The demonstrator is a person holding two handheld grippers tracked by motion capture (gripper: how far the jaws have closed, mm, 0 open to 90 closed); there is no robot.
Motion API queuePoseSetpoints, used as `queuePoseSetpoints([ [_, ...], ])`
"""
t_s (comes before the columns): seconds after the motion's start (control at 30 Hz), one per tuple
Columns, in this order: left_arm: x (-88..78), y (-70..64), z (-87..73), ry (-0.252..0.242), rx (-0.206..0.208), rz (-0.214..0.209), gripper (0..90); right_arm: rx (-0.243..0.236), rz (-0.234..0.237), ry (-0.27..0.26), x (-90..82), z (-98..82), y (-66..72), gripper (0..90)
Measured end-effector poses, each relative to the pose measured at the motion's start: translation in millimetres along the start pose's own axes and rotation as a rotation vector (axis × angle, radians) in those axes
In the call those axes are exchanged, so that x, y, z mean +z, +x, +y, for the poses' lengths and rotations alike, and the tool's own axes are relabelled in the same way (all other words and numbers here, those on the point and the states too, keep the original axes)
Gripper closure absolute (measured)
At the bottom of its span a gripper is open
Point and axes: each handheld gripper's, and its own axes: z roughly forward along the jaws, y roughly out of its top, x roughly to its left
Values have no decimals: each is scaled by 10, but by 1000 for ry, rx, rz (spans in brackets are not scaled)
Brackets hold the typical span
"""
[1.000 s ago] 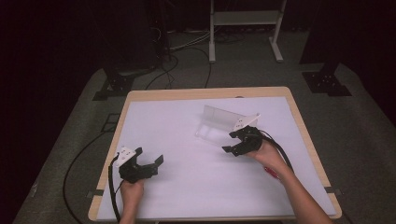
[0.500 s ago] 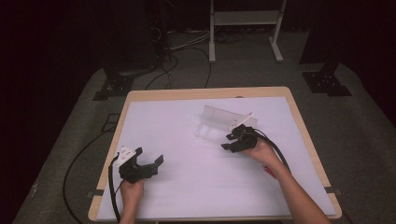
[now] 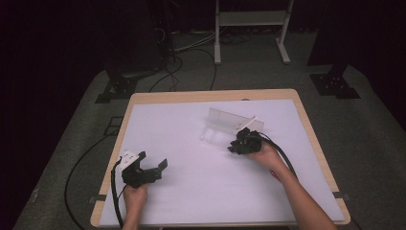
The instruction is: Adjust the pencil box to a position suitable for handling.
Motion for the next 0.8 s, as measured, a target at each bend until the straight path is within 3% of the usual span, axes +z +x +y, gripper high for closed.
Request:
queuePoseSetpoints([
  [0.53,-2,13,3,12,-10,6,0,-28,18,-10,53,-14,21,847],
  [0.8,-2,21,2,13,-17,4,0,-53,1,-24,25,2,69,853],
])
